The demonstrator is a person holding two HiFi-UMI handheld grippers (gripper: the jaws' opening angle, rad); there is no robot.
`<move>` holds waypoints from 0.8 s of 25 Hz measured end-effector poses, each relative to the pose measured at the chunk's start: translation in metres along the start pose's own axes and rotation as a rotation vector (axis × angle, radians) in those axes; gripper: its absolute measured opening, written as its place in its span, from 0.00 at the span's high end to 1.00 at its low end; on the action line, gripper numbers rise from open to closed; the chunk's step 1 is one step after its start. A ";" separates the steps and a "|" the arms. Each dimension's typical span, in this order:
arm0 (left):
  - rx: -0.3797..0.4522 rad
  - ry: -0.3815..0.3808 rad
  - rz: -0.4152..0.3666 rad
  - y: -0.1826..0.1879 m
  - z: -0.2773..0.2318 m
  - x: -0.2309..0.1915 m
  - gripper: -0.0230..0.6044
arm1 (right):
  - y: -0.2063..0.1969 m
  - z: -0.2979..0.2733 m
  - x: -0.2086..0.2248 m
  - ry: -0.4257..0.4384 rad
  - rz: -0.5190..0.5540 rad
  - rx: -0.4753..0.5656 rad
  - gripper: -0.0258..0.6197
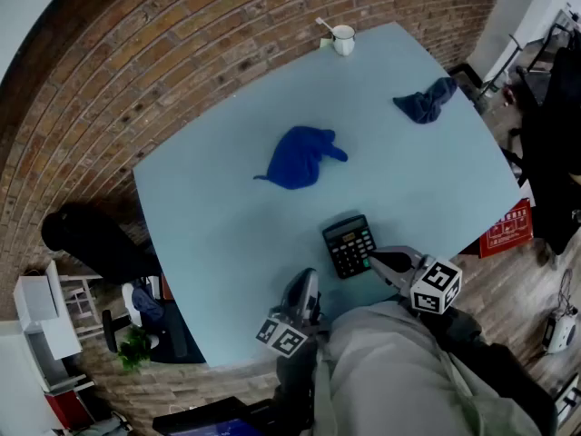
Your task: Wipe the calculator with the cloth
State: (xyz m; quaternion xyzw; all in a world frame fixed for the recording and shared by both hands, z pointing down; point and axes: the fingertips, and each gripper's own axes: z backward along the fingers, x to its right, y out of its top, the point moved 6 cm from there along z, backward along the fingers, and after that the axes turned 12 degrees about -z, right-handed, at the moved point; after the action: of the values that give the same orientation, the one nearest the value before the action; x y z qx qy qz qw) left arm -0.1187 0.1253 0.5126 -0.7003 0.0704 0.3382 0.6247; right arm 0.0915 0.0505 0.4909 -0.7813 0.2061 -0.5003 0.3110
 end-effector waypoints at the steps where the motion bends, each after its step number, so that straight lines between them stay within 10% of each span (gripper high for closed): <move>1: -0.003 0.000 0.000 -0.001 -0.002 0.000 0.96 | 0.000 0.001 0.000 0.001 0.002 -0.001 0.96; 11: -0.012 -0.012 0.006 -0.012 -0.015 0.007 0.96 | 0.004 0.013 0.010 0.016 0.017 0.009 0.96; 16: 0.014 -0.018 0.020 -0.013 -0.019 0.009 0.96 | 0.022 0.005 -0.004 0.147 0.334 -0.080 0.96; 20: 0.038 0.013 0.029 -0.012 -0.017 0.008 0.96 | 0.065 -0.023 0.021 0.059 0.531 -0.056 0.96</move>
State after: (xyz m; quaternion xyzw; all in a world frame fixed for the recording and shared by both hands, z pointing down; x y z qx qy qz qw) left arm -0.1004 0.1148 0.5177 -0.6895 0.0911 0.3413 0.6323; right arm 0.0791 -0.0164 0.4668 -0.6933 0.4264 -0.4179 0.4035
